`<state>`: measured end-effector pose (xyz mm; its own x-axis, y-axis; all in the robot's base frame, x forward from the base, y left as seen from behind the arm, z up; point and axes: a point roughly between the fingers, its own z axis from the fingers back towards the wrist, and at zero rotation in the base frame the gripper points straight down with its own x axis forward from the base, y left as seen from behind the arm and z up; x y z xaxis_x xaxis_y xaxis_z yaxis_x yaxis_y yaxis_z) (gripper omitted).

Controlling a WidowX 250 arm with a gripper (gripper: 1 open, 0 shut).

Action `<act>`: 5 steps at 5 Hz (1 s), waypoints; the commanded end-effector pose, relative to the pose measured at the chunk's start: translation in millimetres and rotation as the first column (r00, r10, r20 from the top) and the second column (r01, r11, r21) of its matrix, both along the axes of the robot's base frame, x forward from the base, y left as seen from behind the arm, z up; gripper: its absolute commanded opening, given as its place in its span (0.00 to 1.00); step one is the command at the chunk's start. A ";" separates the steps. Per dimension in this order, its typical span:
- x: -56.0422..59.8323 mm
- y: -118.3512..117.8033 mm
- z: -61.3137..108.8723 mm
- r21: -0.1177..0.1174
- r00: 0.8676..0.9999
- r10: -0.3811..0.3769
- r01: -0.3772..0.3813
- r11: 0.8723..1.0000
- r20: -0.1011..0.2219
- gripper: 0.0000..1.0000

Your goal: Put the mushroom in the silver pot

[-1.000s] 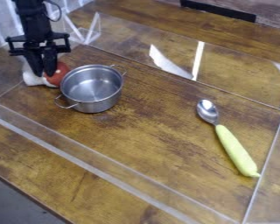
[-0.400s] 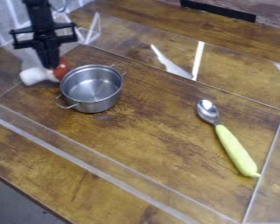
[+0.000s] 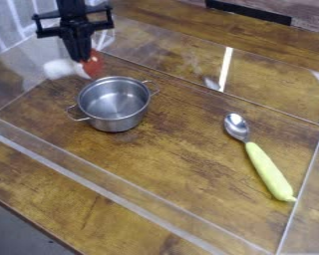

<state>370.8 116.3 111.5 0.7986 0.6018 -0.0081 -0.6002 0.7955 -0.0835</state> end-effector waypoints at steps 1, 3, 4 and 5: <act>-3.3 -21.8 29.8 0.025 0.996 -0.040 0.038 0.999 0.077 0.00; 7.1 -44.7 3.7 0.008 0.982 -0.179 0.179 0.984 0.059 0.00; 12.0 -39.5 4.7 0.000 0.970 -0.237 0.237 0.972 0.054 1.00; 17.4 -31.5 11.9 -0.005 0.957 -0.285 0.286 0.958 0.058 0.00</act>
<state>386.4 78.4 100.8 0.9390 0.3426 -0.0305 -0.3438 0.9317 -0.1173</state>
